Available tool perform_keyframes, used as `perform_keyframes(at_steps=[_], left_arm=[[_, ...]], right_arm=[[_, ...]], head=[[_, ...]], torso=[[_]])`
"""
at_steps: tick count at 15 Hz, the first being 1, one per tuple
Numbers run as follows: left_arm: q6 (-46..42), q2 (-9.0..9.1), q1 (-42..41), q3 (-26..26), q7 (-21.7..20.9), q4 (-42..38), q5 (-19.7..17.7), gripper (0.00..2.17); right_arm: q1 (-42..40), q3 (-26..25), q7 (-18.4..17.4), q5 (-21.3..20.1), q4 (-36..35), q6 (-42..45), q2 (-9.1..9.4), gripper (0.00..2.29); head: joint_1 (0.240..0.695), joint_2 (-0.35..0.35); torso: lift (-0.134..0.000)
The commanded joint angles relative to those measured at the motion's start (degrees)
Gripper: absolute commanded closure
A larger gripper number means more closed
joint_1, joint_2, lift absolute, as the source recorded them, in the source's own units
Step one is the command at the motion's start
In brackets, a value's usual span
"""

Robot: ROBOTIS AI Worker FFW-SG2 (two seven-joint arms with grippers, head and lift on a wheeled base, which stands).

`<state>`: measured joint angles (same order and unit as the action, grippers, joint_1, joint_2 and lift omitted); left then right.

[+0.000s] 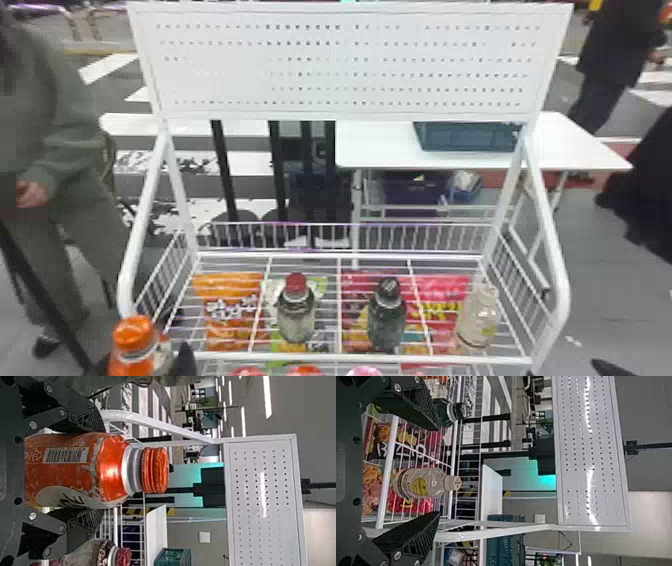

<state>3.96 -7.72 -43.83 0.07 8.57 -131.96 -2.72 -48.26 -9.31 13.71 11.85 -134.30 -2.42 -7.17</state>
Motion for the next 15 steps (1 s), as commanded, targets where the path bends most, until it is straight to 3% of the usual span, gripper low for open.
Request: perform_keyframes(at_steps=[1, 8, 15], left_arm=[[-0.31, 0.25, 1.81, 0.54, -0.04, 1.71, 0.00, 0.52], [-11.38, 0.69, 19.66, 4.85, 0.04, 24.30, 0.00, 0.52], [-19.29, 1.83, 34.95, 4.93, 0.04, 47.50, -0.53, 0.52]], right_arm=[[0.10, -0.01, 0.00, -0.08, 0.09, 0.00, -0.04, 0.15], [0.19, -0.10, 0.00, -0.34, 0.62, 0.00, 0.14, 0.15], [0.36, -0.19, 0.00, -0.69, 1.49, 0.00, 0.22, 0.15]], head=[[0.499, 0.000], [0.499, 0.000], [0.499, 0.000]], torso=[[0.000], [0.000], [0.000]])
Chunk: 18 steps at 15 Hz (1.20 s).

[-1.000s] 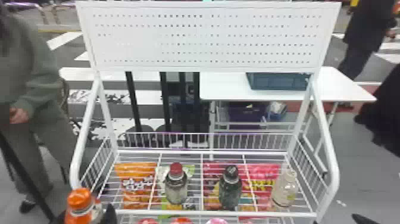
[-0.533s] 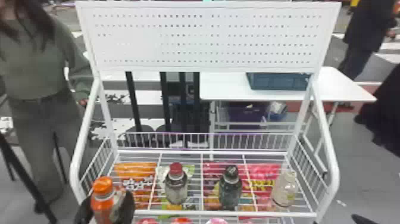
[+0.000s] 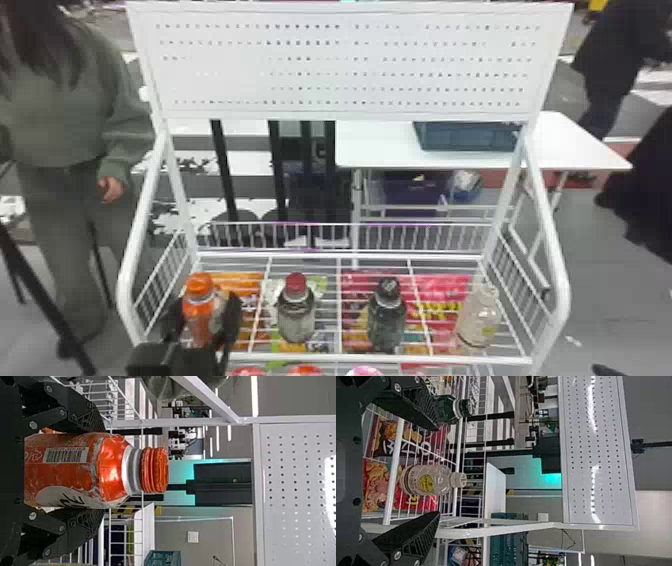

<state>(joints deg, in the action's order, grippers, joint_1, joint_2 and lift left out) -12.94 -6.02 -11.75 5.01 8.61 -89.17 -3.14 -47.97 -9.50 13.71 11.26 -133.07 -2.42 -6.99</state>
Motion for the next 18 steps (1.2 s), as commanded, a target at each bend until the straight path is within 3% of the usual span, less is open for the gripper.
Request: perform_keyframes(at_steps=[1, 7, 10, 11, 13, 15, 18], left_arm=[[-3.98, 0.22, 4.72, 0.00, 0.00, 8.32, -0.20, 0.52], [-8.55, 0.48, 11.84, 0.17, 0.00, 21.24, -0.02, 0.52], [-8.72, 0.57, 13.15, 0.17, 0.00, 23.26, 0.07, 0.52], [-8.72, 0.57, 13.15, 0.17, 0.09, 22.91, 0.07, 0.49], [-8.72, 0.66, 12.54, 0.35, 0.00, 22.20, 0.07, 0.10], [-8.55, 0.57, 11.40, 0.26, 0.00, 20.80, -0.11, 0.08], [-4.85, 0.13, 3.66, -0.79, 0.26, 7.79, -0.90, 0.08]], right_arm=[[0.16, 0.01, 0.00, -0.27, 0.35, 0.00, 0.05, 0.15], [0.16, 0.01, 0.00, -0.45, 0.62, 0.00, 0.05, 0.15], [0.25, 0.01, 0.00, -0.45, 0.71, 0.00, 0.05, 0.15], [0.25, -0.08, 0.00, -0.45, 0.71, 0.00, 0.05, 0.15], [0.16, -0.17, 0.00, -0.36, 0.62, 0.00, -0.04, 0.15], [0.07, -0.17, 0.00, -0.36, 0.62, 0.00, -0.04, 0.15], [-0.02, -0.26, 0.00, -0.36, 0.44, 0.00, -0.04, 0.15]], head=[[0.499, 0.000], [0.499, 0.000], [0.499, 0.000], [0.499, 0.000], [0.499, 0.000], [0.499, 0.000], [0.499, 0.000]], torso=[[0.000], [0.000], [0.000], [0.000], [0.000], [0.000], [0.000]])
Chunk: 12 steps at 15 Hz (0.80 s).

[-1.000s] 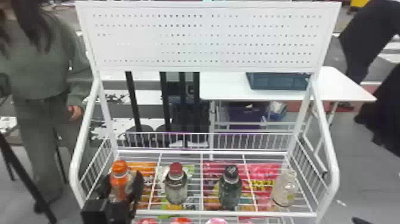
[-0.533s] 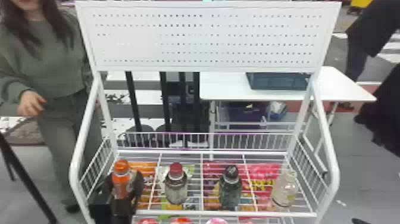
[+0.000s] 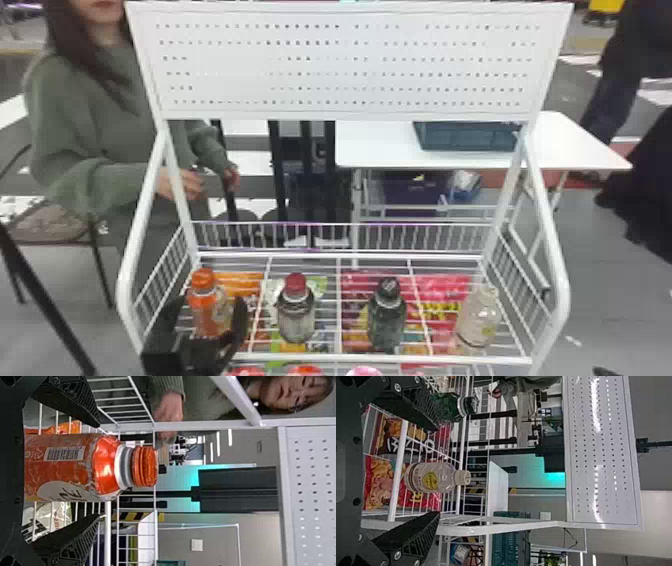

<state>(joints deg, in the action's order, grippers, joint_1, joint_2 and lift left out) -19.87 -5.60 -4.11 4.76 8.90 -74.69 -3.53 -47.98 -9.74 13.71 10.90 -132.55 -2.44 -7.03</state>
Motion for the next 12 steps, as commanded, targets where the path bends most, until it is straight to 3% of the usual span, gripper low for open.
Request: perform_keyframes(at_steps=[1, 6, 9, 12], left_arm=[[4.37, -0.82, -7.85, -1.07, -0.02, -12.93, -0.78, 0.08], [16.85, -1.70, -25.51, -4.15, -0.72, -38.77, -2.36, 0.08], [24.58, -1.61, -32.98, -6.00, -0.99, -49.93, -4.21, 0.09], [25.64, -1.88, -40.10, -5.56, 0.16, -58.55, -2.71, 0.09]], right_arm=[[-0.01, 0.16, 0.00, 0.00, -0.17, 0.02, 0.00, 0.15], [0.69, 1.12, -0.09, -0.26, 0.10, 0.02, -0.09, 0.15], [1.13, 1.65, -0.62, -0.61, 0.01, 0.02, -0.26, 0.15], [1.13, 2.44, -0.79, -1.05, -0.60, 0.02, -0.35, 0.15]], head=[[0.499, 0.000], [0.499, 0.000], [0.499, 0.000], [0.499, 0.000]], torso=[[0.000], [0.000], [0.000], [0.000]])
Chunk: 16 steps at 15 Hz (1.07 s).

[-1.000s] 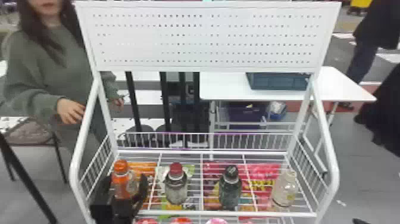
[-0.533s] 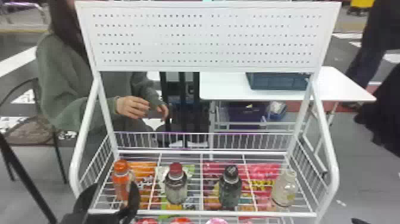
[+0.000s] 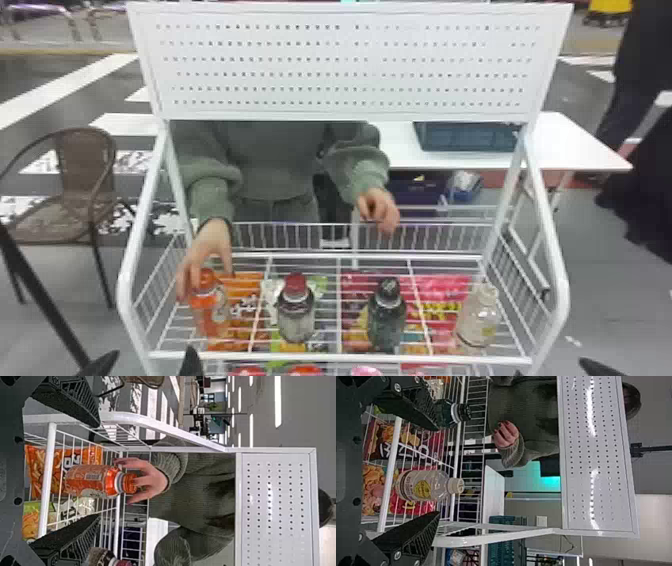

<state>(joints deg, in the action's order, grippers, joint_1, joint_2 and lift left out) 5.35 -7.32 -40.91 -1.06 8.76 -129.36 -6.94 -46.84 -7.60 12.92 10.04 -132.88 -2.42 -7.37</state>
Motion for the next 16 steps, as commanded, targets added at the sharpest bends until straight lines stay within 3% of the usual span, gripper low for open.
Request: perform_keyframes(at_steps=[1, 2, 4, 13, 16], left_arm=[[-1.69, -0.33, -4.97, 0.62, 1.52, -5.38, 0.96, 0.09], [-6.79, -0.95, -5.93, 1.15, 2.75, -5.47, 1.40, 0.09], [-8.90, -1.12, -6.90, 2.11, 2.84, -5.64, 2.19, 0.09], [-9.08, -1.65, -8.57, 2.73, 3.37, -5.99, 4.13, 0.09], [-9.43, -2.62, -9.19, 3.43, 4.86, -6.26, 4.92, 0.09]], right_arm=[[0.08, 0.39, -0.09, -0.11, -0.28, 0.00, -0.27, 0.15], [0.17, 0.75, -0.26, -0.02, -0.28, 0.00, -0.36, 0.15], [0.70, 1.10, -0.53, 0.07, -0.10, 0.00, -0.45, 0.15], [0.87, 2.24, -0.53, 0.07, -1.51, 0.00, -0.19, 0.15], [-0.53, 2.68, -0.61, -0.02, -2.74, 0.00, -0.01, 0.15]], head=[[0.499, 0.000], [0.499, 0.000], [0.499, 0.000], [0.499, 0.000], [0.499, 0.000]], torso=[[0.000], [0.000], [0.000], [0.000], [0.000]])
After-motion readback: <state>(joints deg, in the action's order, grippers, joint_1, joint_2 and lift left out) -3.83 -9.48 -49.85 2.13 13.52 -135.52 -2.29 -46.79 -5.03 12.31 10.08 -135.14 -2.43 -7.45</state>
